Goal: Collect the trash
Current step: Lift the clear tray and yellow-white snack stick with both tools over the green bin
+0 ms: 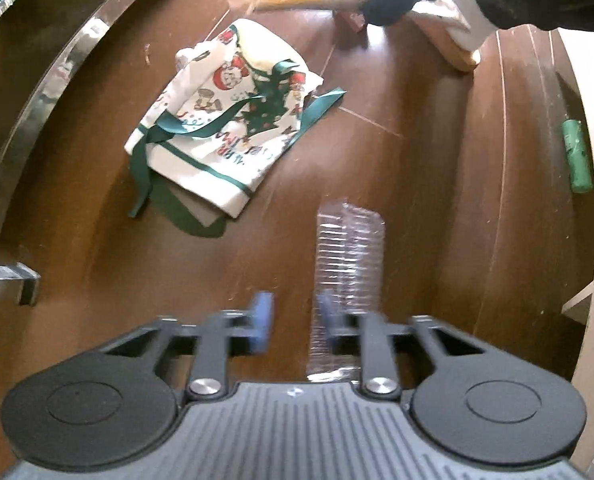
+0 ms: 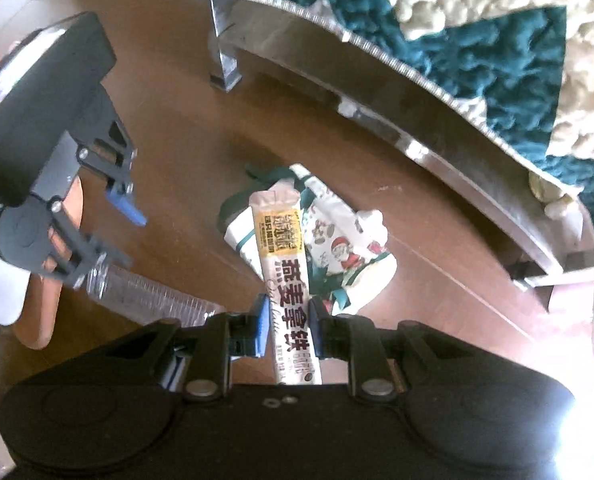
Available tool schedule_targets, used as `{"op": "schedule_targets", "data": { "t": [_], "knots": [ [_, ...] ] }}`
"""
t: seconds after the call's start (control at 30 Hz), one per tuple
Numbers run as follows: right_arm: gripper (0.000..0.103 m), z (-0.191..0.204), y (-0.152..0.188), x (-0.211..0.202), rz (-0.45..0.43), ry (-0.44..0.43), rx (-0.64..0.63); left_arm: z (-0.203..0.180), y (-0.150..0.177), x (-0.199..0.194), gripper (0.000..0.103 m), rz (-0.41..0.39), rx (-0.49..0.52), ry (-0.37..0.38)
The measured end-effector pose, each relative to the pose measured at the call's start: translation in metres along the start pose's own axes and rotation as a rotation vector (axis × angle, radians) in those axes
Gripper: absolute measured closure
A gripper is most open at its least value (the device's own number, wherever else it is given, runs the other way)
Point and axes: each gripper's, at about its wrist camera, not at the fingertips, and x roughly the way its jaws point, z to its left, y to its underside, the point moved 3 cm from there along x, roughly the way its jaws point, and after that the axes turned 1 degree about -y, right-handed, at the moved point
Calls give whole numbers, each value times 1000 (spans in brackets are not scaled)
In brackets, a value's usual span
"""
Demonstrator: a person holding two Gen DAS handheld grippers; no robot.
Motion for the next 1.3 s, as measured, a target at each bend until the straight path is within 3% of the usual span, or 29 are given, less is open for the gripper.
{"op": "schedule_targets", "data": {
  "t": [0.03,0.1,0.2,0.4,0.6,0.8,0.9,1.07,1.17,1.3],
  "knots": [
    [84,1,1,3,8,-8,-4,-5,1,2,34,-8,12,9],
    [84,3,1,7,16,-21,-12,-13,2,7,25,-27,52,19],
    [84,2,-2,14,22,-46,4,-27,2,24,24,-16,92,45],
    [84,-6,-7,20,32,-84,39,-59,1,78,24,78,166,-10],
    [84,-12,-17,28,34,-116,87,-56,5,115,25,139,128,-34],
    [84,-15,-17,37,65,-112,115,-63,9,127,25,125,170,-90],
    [84,-14,-16,39,67,-107,116,-73,13,128,30,111,228,-131],
    [84,-14,-16,38,60,-99,119,-67,13,121,59,83,210,-164],
    [84,-13,-16,35,56,-86,126,-58,11,116,61,77,165,-142],
    [84,-14,-17,28,49,-59,152,-40,5,89,61,1,99,-143]
  ]
}}
